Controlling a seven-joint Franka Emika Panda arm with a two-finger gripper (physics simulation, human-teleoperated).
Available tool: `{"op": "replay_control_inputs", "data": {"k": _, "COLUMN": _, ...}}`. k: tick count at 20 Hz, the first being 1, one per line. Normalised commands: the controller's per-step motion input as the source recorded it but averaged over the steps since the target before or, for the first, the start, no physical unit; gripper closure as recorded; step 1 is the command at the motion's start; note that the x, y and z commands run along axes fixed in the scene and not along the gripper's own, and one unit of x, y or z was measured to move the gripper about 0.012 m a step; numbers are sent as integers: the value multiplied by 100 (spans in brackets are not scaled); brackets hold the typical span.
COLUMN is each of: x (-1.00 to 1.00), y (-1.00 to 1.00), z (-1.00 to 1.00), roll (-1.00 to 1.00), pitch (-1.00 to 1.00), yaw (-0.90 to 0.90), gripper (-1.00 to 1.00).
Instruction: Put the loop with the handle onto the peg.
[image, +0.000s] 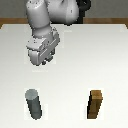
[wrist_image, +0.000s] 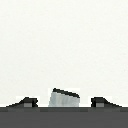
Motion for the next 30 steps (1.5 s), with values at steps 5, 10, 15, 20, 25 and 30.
{"op": "replay_control_inputs", "data": {"k": 5, "x": 0, "y": 0, "z": 0, "roll": 0, "pitch": 0, "yaw": 0, "gripper": 100}}
{"op": "replay_control_inputs", "data": {"k": 10, "x": 0, "y": 0, "z": 20, "roll": 0, "pitch": 0, "yaw": 0, "gripper": 100}}
{"op": "replay_control_inputs", "data": {"k": 15, "x": 0, "y": 0, "z": 100, "roll": 0, "pitch": 0, "yaw": 0, "gripper": 100}}
{"op": "replay_control_inputs", "data": {"k": 20, "x": 0, "y": 0, "z": 100, "roll": 0, "pitch": 0, "yaw": 3, "gripper": 100}}
{"op": "replay_control_inputs", "data": {"k": 25, "x": 0, "y": 0, "z": 0, "roll": 0, "pitch": 0, "yaw": 59, "gripper": 100}}
{"op": "replay_control_inputs", "data": {"k": 30, "x": 0, "y": 0, "z": 20, "roll": 0, "pitch": 0, "yaw": 6, "gripper": 100}}
